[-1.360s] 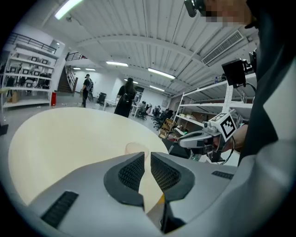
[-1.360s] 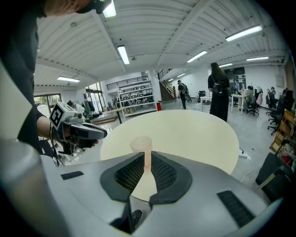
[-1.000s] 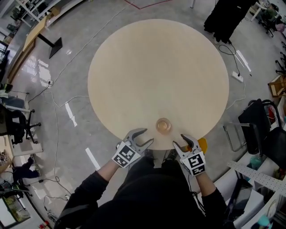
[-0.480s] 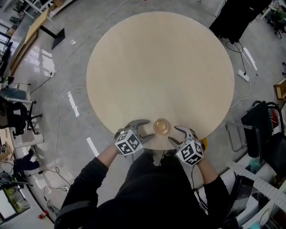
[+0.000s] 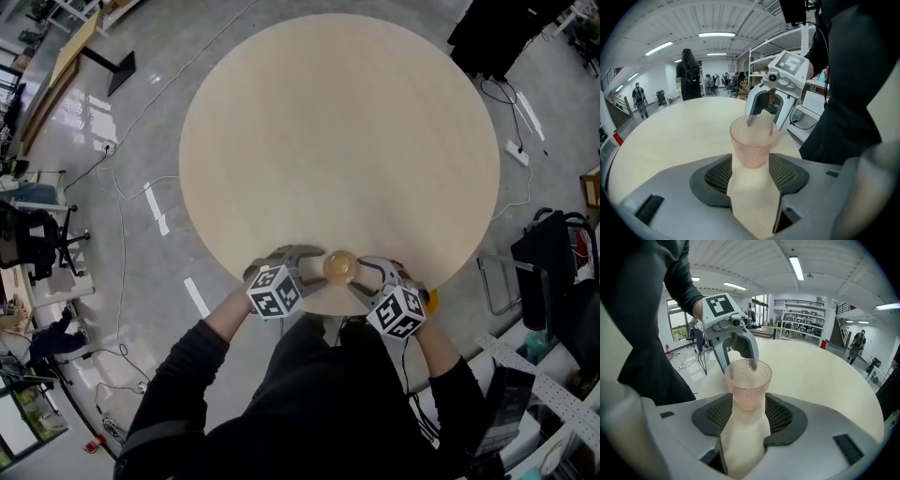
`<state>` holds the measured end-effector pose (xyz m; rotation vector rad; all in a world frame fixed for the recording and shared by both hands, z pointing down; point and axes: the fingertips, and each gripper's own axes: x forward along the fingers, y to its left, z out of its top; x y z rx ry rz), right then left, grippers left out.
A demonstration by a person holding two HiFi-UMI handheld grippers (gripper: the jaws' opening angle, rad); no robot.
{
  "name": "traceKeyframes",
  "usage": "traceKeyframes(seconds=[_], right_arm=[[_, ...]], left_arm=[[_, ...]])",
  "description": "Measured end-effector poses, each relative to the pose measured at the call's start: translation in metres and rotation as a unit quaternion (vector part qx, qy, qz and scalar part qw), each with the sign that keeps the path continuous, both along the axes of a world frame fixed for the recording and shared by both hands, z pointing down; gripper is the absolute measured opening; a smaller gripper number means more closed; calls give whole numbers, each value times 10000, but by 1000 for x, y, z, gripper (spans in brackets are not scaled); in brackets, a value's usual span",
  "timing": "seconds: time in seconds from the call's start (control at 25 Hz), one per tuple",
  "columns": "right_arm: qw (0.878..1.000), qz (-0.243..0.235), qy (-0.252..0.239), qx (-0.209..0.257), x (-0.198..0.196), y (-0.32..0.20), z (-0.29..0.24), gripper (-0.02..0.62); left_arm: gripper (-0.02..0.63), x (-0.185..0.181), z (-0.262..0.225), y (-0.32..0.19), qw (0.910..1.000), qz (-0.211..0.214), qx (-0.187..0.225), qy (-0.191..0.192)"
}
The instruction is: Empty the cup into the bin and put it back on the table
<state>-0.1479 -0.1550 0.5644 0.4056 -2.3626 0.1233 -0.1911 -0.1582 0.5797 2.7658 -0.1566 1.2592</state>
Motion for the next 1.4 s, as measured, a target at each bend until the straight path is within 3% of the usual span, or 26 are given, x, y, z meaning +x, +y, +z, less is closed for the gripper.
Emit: traceKeyframes(seconds=[0.16, 0.6, 0.88, 1.4], right_arm=[[10000, -55, -23, 25, -2, 1, -2, 221], [9999, -34, -152, 28, 5, 9, -13, 221], [9987, 74, -501, -13, 12, 18, -39, 221], [9948, 214, -934, 341, 63, 49, -94, 222]], left_arm=[[230, 2, -1, 4, 10000, 58, -15, 31], [228, 10, -11, 12, 9999, -13, -8, 109], [227, 16, -41, 23, 9988, -235, -8, 421], [229, 68, -94, 51, 9957, -222, 189, 882]])
